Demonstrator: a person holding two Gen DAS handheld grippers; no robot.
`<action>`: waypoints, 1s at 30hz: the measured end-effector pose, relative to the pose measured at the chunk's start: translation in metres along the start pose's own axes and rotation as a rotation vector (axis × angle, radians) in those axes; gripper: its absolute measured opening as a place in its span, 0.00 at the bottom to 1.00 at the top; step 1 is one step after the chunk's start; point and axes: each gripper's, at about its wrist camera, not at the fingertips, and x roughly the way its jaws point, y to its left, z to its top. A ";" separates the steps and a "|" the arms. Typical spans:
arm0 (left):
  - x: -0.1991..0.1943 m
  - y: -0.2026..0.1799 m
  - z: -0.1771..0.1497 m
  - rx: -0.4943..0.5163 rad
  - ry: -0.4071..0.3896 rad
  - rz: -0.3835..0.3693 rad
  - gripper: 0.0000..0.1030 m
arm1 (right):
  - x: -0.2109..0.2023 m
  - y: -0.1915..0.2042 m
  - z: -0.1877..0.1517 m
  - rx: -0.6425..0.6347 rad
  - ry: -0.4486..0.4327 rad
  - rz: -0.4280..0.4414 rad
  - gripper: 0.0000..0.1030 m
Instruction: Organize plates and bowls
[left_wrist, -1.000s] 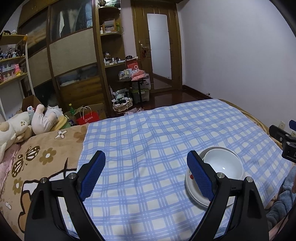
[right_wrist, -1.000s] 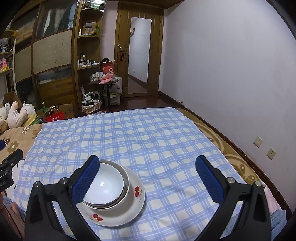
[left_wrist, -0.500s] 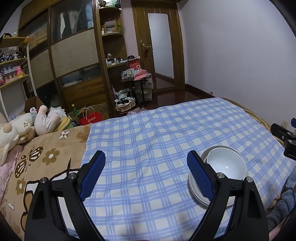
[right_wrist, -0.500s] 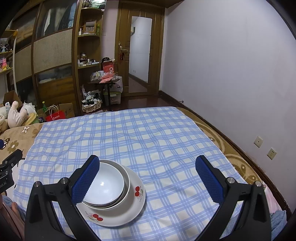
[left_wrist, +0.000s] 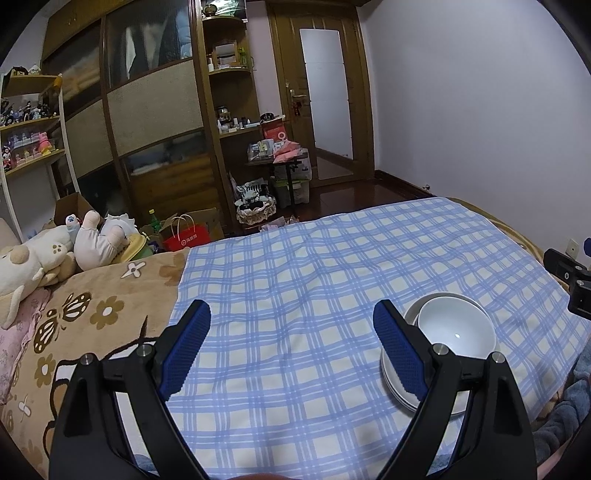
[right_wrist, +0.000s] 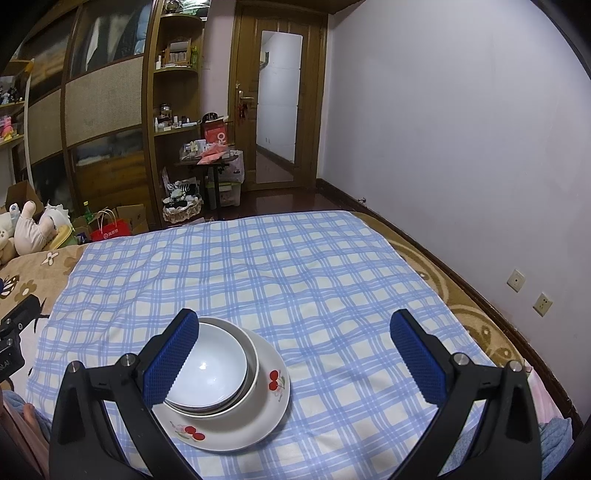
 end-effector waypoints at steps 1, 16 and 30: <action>0.000 0.000 0.000 0.000 0.001 0.000 0.86 | 0.000 0.000 0.000 0.001 0.001 0.000 1.00; -0.002 0.003 0.001 -0.004 0.002 0.007 0.86 | 0.001 0.001 0.000 0.001 0.003 -0.001 1.00; -0.002 0.002 0.001 -0.004 0.001 0.006 0.86 | 0.001 0.001 0.001 0.001 0.004 -0.003 1.00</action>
